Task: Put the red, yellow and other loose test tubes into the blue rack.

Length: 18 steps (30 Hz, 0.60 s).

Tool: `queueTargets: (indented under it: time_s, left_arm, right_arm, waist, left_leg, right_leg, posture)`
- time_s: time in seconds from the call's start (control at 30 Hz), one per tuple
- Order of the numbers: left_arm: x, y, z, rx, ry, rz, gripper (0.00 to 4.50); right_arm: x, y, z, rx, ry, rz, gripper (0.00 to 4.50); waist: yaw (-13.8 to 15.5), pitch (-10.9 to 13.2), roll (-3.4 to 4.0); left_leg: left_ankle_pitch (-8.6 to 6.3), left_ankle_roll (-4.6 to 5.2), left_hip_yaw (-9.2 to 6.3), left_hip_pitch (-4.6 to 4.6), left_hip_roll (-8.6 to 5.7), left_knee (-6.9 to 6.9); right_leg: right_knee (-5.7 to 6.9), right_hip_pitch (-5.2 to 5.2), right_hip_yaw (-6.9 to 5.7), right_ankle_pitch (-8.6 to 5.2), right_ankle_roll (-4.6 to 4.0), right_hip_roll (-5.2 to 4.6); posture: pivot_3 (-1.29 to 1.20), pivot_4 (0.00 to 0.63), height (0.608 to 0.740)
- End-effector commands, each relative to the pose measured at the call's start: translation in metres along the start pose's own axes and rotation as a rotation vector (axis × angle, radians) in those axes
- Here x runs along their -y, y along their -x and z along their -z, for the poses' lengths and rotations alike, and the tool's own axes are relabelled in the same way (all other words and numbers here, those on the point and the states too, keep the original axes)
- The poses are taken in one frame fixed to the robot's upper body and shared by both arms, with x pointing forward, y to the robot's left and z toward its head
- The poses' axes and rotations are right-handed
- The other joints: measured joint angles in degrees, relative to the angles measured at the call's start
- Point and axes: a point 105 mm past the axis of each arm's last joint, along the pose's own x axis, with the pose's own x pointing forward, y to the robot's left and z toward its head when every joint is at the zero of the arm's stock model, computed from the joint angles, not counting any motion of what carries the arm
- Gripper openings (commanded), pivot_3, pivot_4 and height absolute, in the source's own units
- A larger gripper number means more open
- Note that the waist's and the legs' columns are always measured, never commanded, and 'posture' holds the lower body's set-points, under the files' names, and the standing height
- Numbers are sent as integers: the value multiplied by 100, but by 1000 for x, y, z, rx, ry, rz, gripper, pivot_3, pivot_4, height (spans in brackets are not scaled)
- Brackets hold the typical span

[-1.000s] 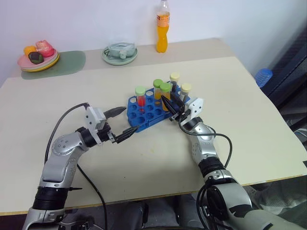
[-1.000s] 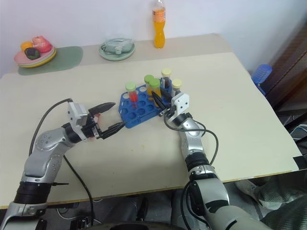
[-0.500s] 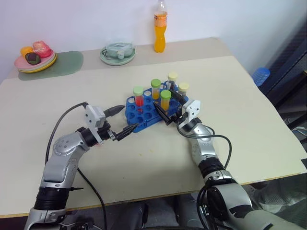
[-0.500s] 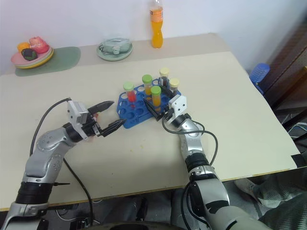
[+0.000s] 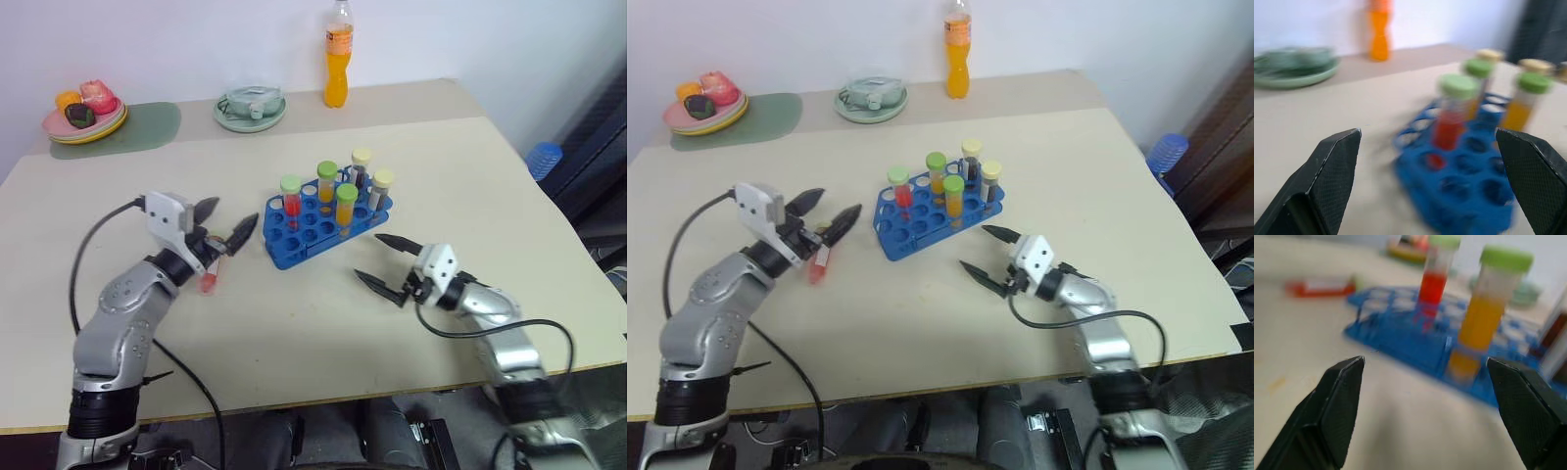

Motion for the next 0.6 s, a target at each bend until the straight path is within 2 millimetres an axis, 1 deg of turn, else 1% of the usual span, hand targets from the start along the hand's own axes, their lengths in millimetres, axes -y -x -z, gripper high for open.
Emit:
queueTargets:
  time_s: [0.03,0.07,0.13,0.2,0.23,0.27,0.37,0.47,0.53,0.6]
  left_arm:
    - [-11,1,-10,-95,34,-124,4500]
    - [-15,3,-4,-166,29,-172,4500]
    - [-19,3,3,-325,88,-239,4500]
    - [-18,-2,-4,-367,128,-254,4500]
    - [-19,-3,-6,-378,140,-260,4500]
    - [-20,-4,-5,-446,152,-273,4500]
    - [-24,-7,-7,-553,155,-295,4500]
    - [-33,-12,-6,-610,172,-325,4500]
    - [-43,-15,-3,-655,199,-377,4500]
    - [-48,-19,0,-687,223,-407,4500]
  right_arm:
    - [0,6,-44,49,27,-112,4072]
    - [1,7,-50,50,26,-129,4072]
    - [1,6,-69,66,26,-190,4072]
    - [2,2,-85,85,38,-224,4072]
    - [3,0,-89,90,41,-228,4072]
    - [1,-1,-94,94,38,-251,4072]
    - [-6,-3,-99,88,23,-322,4072]
    - [-8,-1,-95,66,8,-348,4072]
    - [-8,0,-92,57,8,-356,4072]
    - [-7,-1,-92,59,8,-355,4072]
  waist:
    - [15,1,-1]
    - [22,1,-2]
    - [36,2,-3]
    - [76,5,-13]
    - [104,5,-13]
    - [117,6,-14]
    - [156,7,-20]
    - [127,7,-20]
    - [124,7,-21]
    - [123,7,-21]
  left_leg:
    - [1,-1,0,1,0,-1]
    - [2,-3,-2,1,1,0]
    - [2,-3,-2,3,2,-2]
    - [2,-3,-2,-2,0,4]
    - [2,-3,-3,-3,1,5]
    - [2,-3,-3,-3,0,4]
    - [2,-3,-12,-10,-2,4]
    - [1,-3,-12,-9,-3,1]
    - [2,-3,-12,-8,-2,1]
    - [2,-4,-11,-8,-2,2]
  right_leg:
    - [2,1,0,0,0,0]
    - [3,1,-1,0,0,0]
    - [5,1,0,0,0,1]
    - [5,-1,-1,0,1,1]
    - [5,-1,-2,0,1,1]
    - [5,-1,-3,0,1,1]
    - [-1,-1,-12,0,1,-1]
    - [-2,-2,-12,0,1,-3]
    - [0,-5,-12,0,1,-2]
    - [1,-4,-12,0,1,-2]
  posture:
    - [0,150,740]
    - [0,150,740]
    - [0,150,740]
    - [0,150,740]
    - [0,150,740]
    - [0,150,740]
    - [0,150,740]
    - [0,150,740]
    - [0,150,740]
    - [0,150,740]
